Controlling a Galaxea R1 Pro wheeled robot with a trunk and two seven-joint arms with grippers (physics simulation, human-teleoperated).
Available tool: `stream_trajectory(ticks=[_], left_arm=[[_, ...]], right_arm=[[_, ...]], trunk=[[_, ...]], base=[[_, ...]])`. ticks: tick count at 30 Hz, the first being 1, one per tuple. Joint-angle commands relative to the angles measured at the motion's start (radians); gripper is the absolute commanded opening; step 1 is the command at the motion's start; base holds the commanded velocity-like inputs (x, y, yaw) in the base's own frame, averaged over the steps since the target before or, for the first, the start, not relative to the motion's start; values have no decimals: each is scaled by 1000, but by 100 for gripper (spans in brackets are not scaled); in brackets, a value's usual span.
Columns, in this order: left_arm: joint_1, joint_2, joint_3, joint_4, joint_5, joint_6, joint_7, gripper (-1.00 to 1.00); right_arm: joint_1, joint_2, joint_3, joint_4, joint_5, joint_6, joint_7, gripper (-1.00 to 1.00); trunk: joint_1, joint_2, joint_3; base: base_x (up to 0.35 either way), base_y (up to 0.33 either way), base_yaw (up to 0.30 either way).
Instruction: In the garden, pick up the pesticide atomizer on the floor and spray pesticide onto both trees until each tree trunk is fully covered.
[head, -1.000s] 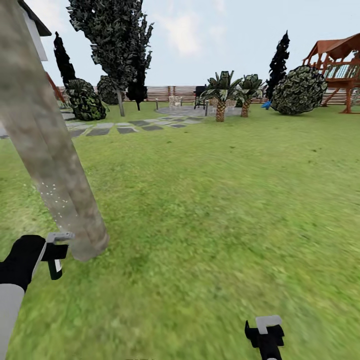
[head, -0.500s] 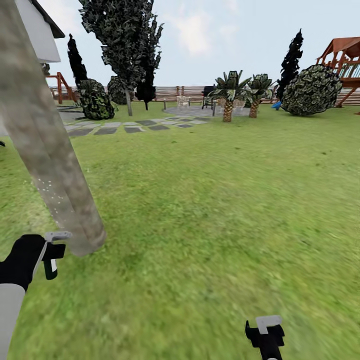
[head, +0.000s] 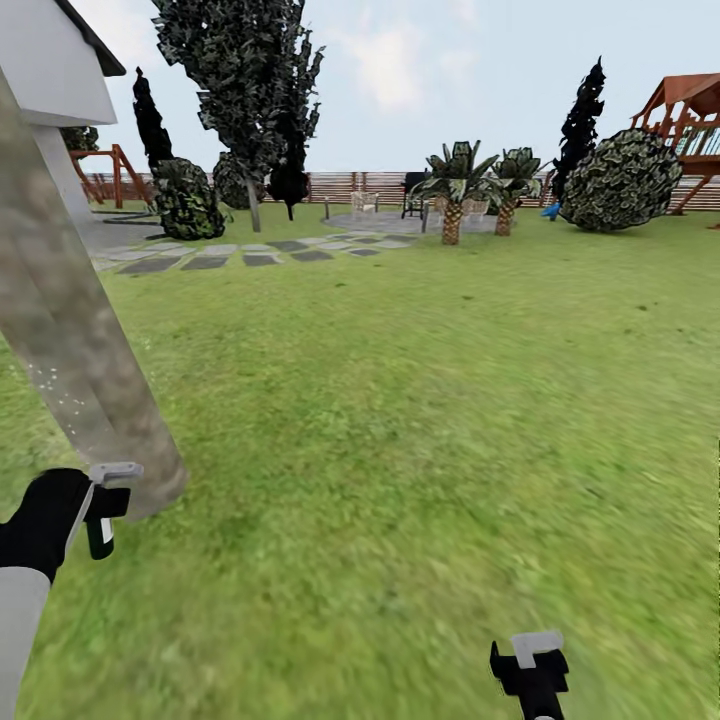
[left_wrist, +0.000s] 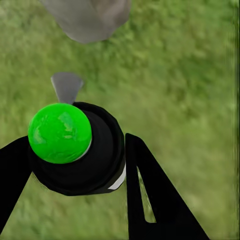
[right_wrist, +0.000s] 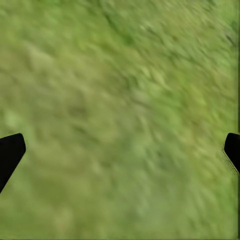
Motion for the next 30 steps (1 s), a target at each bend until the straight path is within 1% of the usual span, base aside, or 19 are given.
stream_trajectory(ticks=[1, 5, 20, 26, 28, 30], left_arm=[[-1, 0, 2, -1, -11, 4, -9, -100], [-1, 0, 2, -1, -11, 4, -8, -100], [-1, -1, 8, -1, -13, 4, -6, -100], [-1, 0, 8, -1, -14, 3, -6, -100], [-1, 1, 63, -1, -13, -2, -6, -100], [-1, 1, 70, -1, -14, -3, -6, -100]], right_arm=[[-1, 1, -8, 2, 10, -4, -2, 100], [-1, 1, -8, 2, 10, -4, -2, 100], [-1, 1, -8, 2, 11, -4, -2, 100], [-1, 1, -8, 2, 11, -4, -1, 100], [-1, 1, -8, 2, 11, -4, -2, 100], [-1, 1, -8, 2, 11, -4, -1, 100]], trunk=[[0, 0, -1], [0, 0, -1], [0, 0, -1], [0, 0, -1], [0, 0, -1], [0, 0, -1]], base=[[143, -264, 0], [142, -264, 107], [163, -251, 266], [241, -184, 36], [327, -17, 166], [331, -4, 249]])
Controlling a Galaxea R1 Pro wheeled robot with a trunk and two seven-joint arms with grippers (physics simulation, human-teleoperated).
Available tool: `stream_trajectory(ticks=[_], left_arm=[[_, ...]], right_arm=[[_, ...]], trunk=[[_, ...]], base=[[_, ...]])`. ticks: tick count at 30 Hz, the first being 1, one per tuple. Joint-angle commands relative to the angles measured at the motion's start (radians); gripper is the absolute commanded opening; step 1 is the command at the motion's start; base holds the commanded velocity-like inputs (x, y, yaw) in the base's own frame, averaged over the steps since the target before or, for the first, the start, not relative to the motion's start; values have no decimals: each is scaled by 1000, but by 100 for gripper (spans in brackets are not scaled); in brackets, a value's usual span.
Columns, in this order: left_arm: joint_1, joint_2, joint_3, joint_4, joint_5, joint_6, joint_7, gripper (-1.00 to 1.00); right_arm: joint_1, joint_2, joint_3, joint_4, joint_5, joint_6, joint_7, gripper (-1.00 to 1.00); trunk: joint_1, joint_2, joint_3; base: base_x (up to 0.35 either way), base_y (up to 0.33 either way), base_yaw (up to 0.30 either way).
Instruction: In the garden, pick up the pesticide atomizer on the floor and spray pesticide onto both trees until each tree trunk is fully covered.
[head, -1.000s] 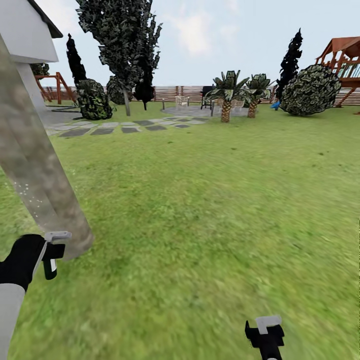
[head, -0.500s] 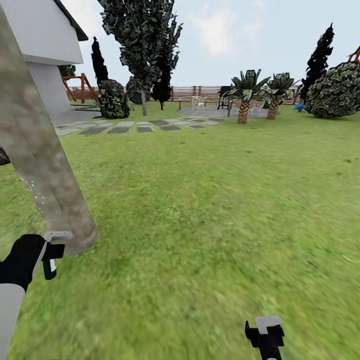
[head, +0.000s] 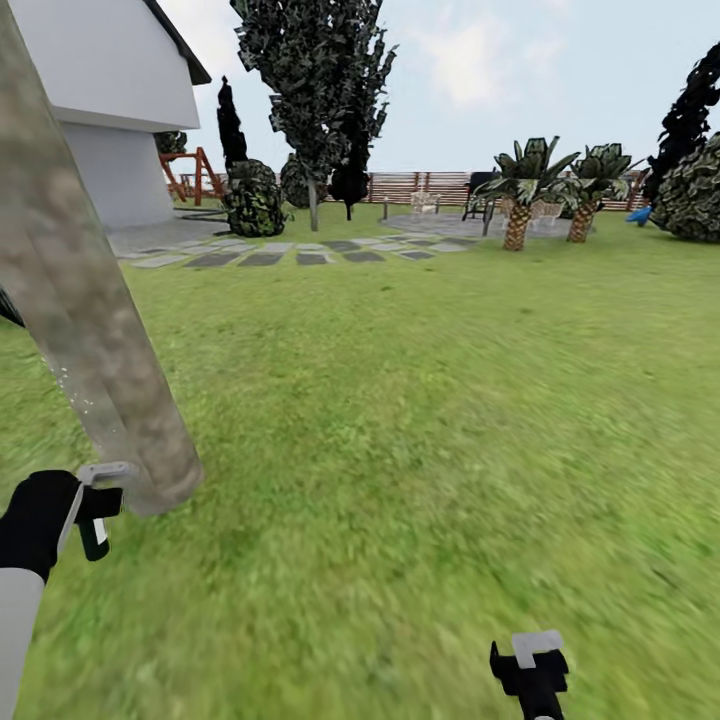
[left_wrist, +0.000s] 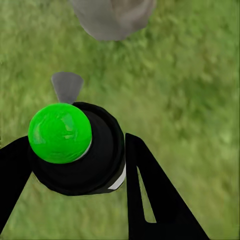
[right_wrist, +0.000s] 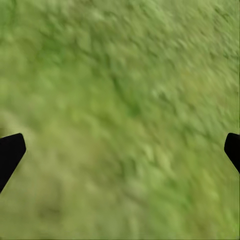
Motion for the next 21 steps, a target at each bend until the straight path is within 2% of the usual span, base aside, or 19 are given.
stream_trajectory(ticks=[1, 3, 5, 7, 10, 12, 17, 21], left_arm=[[-1, -1, 5, -1, -11, 2, -9, -100], [-1, -1, 8, 3, -14, -19, -9, -100], [-1, -1, 11, 12, -14, -83, 1, -100], [-1, -3, 11, 17, -10, -113, 27, -100], [-1, -10, 8, 61, -8, -123, 36, -100], [-2, -34, 14, 73, -8, -128, 37, -100], [-2, -36, 17, 71, -8, -127, 39, -100], [-2, -38, 16, 73, -8, -127, 40, -100]], right_arm=[[-1, 0, -8, 1, 11, -4, -2, 100], [-1, 0, -8, 1, 12, -4, -2, 100], [-1, -1, -8, 1, 12, -4, -2, 100], [-1, 0, -8, 1, 12, -4, -2, 100], [-1, 0, -8, 1, 12, -4, -2, 100], [-1, 0, -8, 2, 12, -4, -1, 100], [-1, 0, -8, 1, 9, -4, -1, 100], [-1, -1, -8, 1, 10, -4, -2, 100]], trunk=[[0, 0, -1], [0, 0, -1], [0, 0, -1], [0, 0, -1], [0, 0, -1], [0, 0, -1], [0, 0, -1], [0, 0, -1]], base=[[229, -1, 266], [111, -1, 271], [29, 0, 274], [7, 0, 275], [1, 0, 276], [0, 0, 276], [9, 0, 122], [275, 0, 6]])
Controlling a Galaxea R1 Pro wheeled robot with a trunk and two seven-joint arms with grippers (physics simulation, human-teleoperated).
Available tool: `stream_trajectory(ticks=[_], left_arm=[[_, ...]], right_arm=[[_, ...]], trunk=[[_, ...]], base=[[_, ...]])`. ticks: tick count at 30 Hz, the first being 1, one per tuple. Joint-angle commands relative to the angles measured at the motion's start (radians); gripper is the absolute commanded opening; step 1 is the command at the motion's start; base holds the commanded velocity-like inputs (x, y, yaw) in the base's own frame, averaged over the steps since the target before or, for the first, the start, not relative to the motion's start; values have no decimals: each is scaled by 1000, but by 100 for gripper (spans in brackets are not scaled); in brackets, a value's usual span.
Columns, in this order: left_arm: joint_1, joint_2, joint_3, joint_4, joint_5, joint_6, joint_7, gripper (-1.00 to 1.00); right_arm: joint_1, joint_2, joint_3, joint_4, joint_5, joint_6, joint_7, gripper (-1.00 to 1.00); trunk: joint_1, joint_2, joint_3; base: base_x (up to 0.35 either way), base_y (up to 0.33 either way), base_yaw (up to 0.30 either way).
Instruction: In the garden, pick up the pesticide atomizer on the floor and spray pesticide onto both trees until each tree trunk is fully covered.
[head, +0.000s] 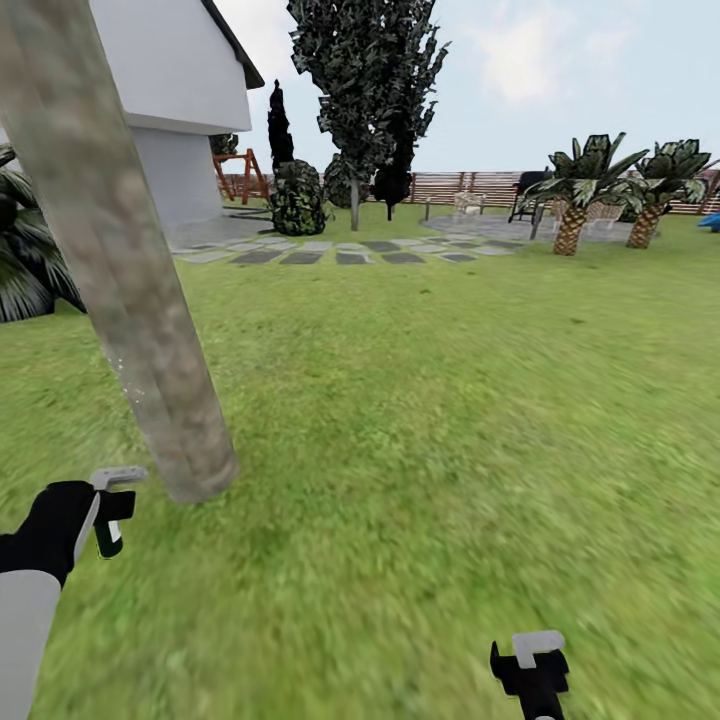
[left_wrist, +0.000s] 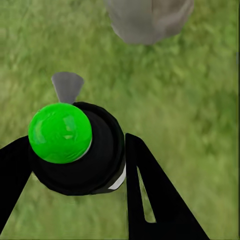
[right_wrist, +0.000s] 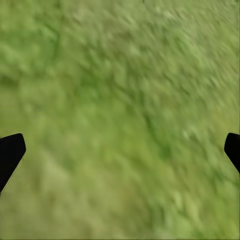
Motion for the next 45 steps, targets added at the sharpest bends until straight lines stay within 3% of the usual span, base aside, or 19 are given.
stream_trajectory(ticks=[1, 16, 24, 27, 32, 45], left_arm=[[-1, -1, 3, -1, -12, 3, -9, -100], [-1, -17, 3, -2, -12, 2, -9, -100], [-1, -19, 3, -3, -11, 1, -9, -100], [-1, -27, 2, -1, -12, -32, -9, -100], [-1, -44, 0, 5, -12, -64, -9, -100], [-1, -44, 0, 5, -13, -67, -9, -100]], right_arm=[[-1, 0, -8, 2, 11, -4, -3, 100], [-1, 0, -8, 1, 10, -4, -4, 100], [-1, 1, -8, 2, 11, -4, -4, 100], [-1, 1, -8, 1, 10, -4, -4, 100], [-1, 0, -8, 0, 9, -4, -4, 100], [-1, 0, -8, 0, 10, -4, -4, 100]], trunk=[[0, 0, -1], [0, 0, -1], [0, 0, -1], [0, 0, -1], [0, 0, -1], [0, 0, -1]], base=[[332, 0, 1], [191, -189, 7], [21, -270, 254], [129, -260, 276], [225, -203, 112], [290, -134, 91]])
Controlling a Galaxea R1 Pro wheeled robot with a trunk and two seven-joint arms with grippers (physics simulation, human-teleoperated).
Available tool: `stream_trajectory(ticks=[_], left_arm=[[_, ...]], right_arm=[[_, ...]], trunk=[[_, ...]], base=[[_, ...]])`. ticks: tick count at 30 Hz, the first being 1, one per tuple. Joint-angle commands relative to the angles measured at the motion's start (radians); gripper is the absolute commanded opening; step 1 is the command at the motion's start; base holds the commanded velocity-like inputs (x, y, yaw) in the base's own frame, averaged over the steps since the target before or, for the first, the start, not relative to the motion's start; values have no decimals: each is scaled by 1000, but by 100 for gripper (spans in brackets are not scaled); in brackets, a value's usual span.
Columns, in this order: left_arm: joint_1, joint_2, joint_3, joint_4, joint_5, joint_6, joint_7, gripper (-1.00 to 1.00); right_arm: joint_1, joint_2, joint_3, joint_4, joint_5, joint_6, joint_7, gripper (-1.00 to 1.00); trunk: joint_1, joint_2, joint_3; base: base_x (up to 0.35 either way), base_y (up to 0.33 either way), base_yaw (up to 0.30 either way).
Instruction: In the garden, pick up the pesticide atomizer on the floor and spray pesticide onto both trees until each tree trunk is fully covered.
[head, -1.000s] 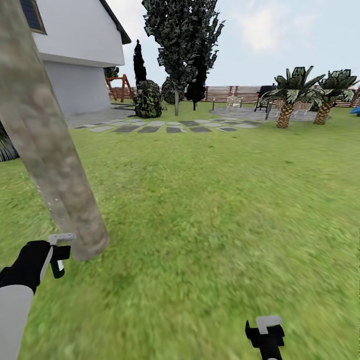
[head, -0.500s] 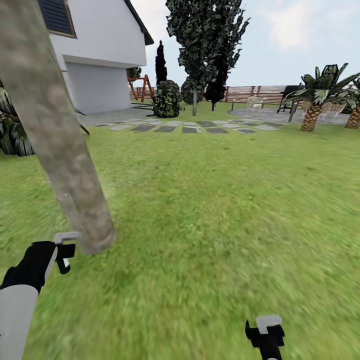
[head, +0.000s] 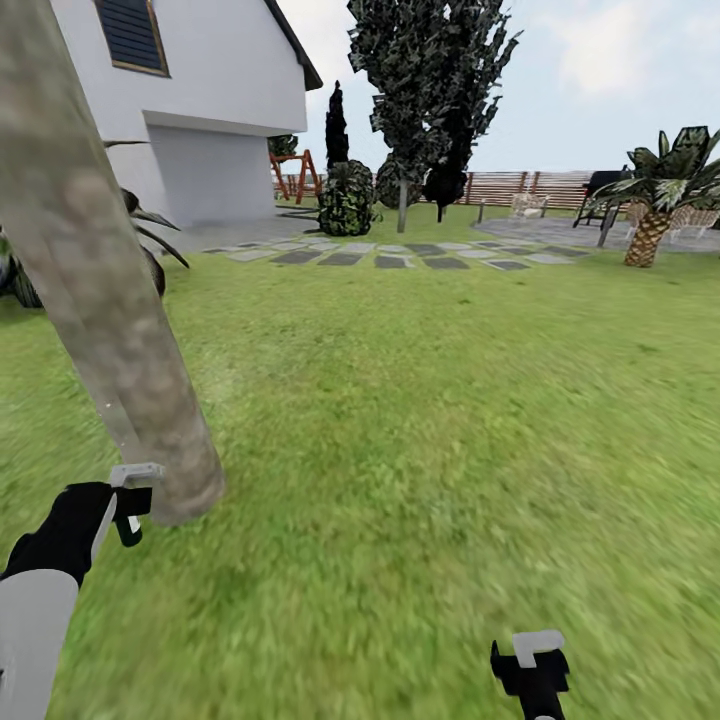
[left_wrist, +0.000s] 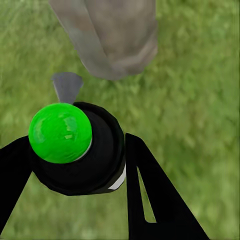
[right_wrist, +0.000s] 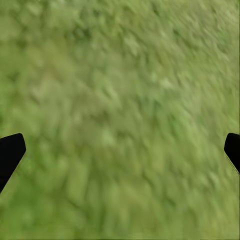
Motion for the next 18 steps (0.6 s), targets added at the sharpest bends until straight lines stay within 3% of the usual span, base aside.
stream_trajectory(ticks=[1, 10, 14, 18], left_arm=[[-1, -1, 3, -1, -11, 3, -9, -100], [-1, -1, 3, -1, -11, 3, -9, -100], [-1, 0, 5, -8, -10, 2, -9, -100], [-14, 12, 2, -10, -10, 8, -22, -100]], right_arm=[[-1, 0, -8, 1, 10, -4, -2, 100], [-1, 0, -8, 1, 11, -4, -2, 100], [-1, 0, -8, 2, 11, -4, -2, 100], [-1, 0, -8, 1, 11, -4, -2, 100]], trunk=[[0, 0, -1], [0, 0, -1], [0, 0, -1], [0, 0, -1]], base=[[298, -120, 271], [295, -125, 264], [260, -115, 64], [46, -18, 4]])
